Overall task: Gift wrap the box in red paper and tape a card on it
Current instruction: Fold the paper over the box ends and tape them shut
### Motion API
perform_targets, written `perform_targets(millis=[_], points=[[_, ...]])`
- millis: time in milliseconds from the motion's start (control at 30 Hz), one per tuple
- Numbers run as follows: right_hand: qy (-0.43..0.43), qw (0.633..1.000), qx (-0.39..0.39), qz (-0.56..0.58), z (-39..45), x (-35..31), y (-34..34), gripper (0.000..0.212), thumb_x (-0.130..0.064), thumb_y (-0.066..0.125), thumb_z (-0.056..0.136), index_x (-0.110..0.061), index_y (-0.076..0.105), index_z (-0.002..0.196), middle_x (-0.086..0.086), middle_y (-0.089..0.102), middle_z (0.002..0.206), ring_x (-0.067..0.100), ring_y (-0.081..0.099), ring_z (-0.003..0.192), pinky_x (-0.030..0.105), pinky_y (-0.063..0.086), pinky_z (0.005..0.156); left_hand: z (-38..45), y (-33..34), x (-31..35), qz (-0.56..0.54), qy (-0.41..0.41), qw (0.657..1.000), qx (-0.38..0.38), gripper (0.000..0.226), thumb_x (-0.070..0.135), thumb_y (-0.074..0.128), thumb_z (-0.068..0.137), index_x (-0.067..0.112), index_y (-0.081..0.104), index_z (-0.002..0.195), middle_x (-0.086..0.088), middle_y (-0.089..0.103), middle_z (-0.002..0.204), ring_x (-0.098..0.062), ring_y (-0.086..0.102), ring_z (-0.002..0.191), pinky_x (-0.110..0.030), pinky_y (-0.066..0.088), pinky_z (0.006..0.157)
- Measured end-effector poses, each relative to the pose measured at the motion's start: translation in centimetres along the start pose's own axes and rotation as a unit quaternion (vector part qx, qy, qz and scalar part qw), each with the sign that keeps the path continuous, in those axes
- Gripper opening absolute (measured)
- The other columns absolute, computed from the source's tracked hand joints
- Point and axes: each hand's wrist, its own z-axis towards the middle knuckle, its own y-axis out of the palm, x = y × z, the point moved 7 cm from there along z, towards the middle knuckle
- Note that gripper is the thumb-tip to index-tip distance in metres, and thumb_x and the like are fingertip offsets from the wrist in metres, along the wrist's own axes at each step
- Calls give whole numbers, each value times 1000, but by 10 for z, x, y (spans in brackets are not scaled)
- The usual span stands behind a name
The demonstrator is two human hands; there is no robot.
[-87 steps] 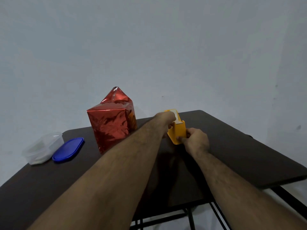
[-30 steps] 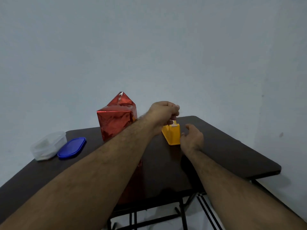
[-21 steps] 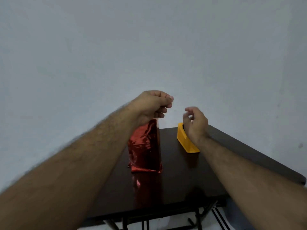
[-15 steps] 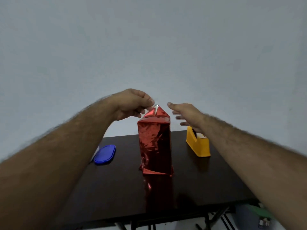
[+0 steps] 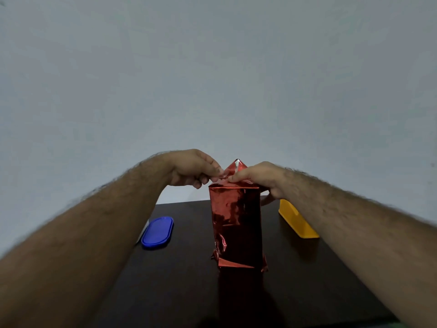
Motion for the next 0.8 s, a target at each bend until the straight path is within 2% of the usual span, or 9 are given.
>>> perform_targets(millis=[67, 167, 267, 533, 800], points=[[11, 1000, 9, 13, 3, 3, 4, 48, -38, 94, 68, -18, 77, 109, 4, 79, 107, 20, 73, 87, 35, 58, 67, 5, 1, 1, 22, -6, 1000, -16, 6, 5, 73, 97, 8, 76, 93, -6, 69, 80, -13, 52, 61, -29, 40, 60], [19, 999, 16, 47, 9, 10, 8, 47, -37, 92, 70, -17, 76, 110, 4, 79, 106, 20, 74, 87, 32, 56, 63, 10, 2, 2, 69, -22, 997, -33, 10, 7, 74, 97, 11, 77, 87, -5, 69, 78, -12, 51, 60, -28, 40, 59], [24, 996, 19, 81, 9, 14, 9, 46, -36, 91, 74, -16, 75, 112, 5, 80, 102, 20, 75, 85, 29, 57, 57, 14, 0, 3, 91, -35, 994, -38, 7, 5, 73, 97, 9, 76, 92, -6, 69, 79, -12, 51, 60, -28, 40, 59], [11, 995, 35, 90, 0, 13, 8, 50, -39, 94, 68, -15, 76, 108, 3, 78, 102, 18, 72, 89, 29, 50, 60, 24, 5, 10, 134, -56, 988, -61, 8, 7, 72, 98, 9, 75, 91, -4, 67, 75, -11, 48, 58, -27, 37, 57], [-1, 994, 31, 104, -9, 10, 8, 37, -33, 92, 76, -14, 72, 101, 3, 75, 98, 15, 67, 84, 30, 46, 62, 29, 5, 13, 187, -91, 976, -58, 5, 7, 75, 96, 6, 74, 92, -4, 66, 71, -12, 46, 57, -26, 36, 54]])
